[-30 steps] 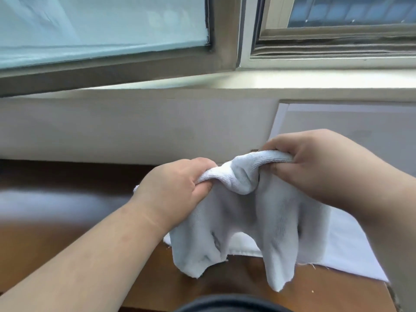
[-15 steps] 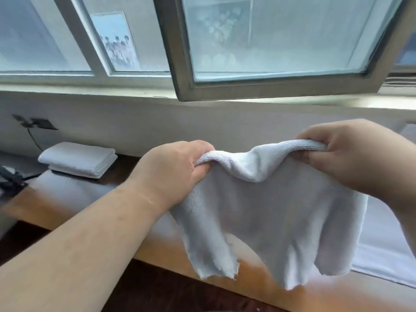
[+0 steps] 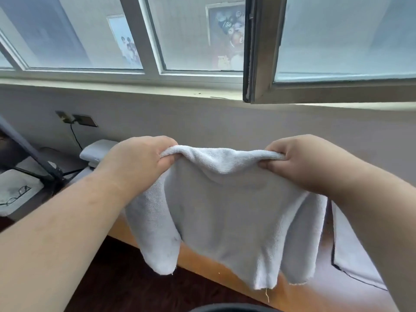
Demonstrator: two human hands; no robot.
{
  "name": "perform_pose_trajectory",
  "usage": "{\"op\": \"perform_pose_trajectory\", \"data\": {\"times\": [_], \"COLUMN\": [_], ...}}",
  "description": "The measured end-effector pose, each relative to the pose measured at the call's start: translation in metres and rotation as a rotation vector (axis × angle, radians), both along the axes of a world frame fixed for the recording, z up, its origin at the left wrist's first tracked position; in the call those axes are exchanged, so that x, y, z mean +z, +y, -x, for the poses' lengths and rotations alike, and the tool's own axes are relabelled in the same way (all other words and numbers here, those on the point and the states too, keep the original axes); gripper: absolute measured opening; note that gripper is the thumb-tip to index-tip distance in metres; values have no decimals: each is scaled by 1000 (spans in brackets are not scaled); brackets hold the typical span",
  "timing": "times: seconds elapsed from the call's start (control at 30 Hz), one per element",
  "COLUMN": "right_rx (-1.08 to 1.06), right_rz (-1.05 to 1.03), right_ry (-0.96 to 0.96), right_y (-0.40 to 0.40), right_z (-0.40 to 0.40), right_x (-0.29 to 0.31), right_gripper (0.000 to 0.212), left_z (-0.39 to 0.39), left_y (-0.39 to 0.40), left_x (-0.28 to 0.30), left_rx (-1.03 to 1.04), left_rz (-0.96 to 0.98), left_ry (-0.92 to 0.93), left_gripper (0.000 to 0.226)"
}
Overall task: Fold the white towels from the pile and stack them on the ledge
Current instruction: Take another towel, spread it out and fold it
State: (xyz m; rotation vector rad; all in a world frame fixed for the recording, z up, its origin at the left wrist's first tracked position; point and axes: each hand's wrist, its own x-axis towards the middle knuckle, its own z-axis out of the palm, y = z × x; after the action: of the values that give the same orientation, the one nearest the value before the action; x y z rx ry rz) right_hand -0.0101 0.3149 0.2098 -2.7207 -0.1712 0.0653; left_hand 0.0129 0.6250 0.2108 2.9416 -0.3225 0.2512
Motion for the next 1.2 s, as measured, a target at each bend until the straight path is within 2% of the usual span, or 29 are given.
{"op": "perform_pose_trajectory", "data": {"times": [0.13,0.33,0.5,0.57,0.6,0.73,0.87,0.93,1.0,1.07,1.13,1.2], "right_rx": [37,7,-95,-148,-184,-353,-410,-431,-458,-495,-514,-519], "right_rz": [14,66,144,194,203,99,52,79,111,108,59,65], "right_ry": [75,245,305,311,303,283,321,292,333,442,543,601], "right_y": [20,54,94,104,108,120,135,136,125,101,76,59], "right_z": [-25,-35,-84,-123,-141,-187,-180,-172,-164,-155,-143,-133], "right_x": [-6,4,13,-13,-35,-166,-280,-305,-310,-304,-300,-299], "right_gripper": [18,26,32,34,32,19,21,23,31,48,58,48], "left_z": [-11,-36,-132,-185,-211,-279,-296,-304,-314,-323,-328,-323], "left_y": [35,89,120,122,120,92,66,66,72,76,73,60], "left_x": [-1,10,18,-7,-27,-144,-259,-287,-299,-300,-300,-295], "left_rx": [4,-159,-222,-235,-246,-277,-250,-230,-243,-264,-259,-222], "left_rz": [37,92,62,-37,-95,-329,-359,-355,-311,-287,-363,-437], "left_ry": [69,127,357,400,406,448,511,489,457,411,385,414], "left_gripper": [22,5,12,5,9,21,18,11,13,17,21,22]}}
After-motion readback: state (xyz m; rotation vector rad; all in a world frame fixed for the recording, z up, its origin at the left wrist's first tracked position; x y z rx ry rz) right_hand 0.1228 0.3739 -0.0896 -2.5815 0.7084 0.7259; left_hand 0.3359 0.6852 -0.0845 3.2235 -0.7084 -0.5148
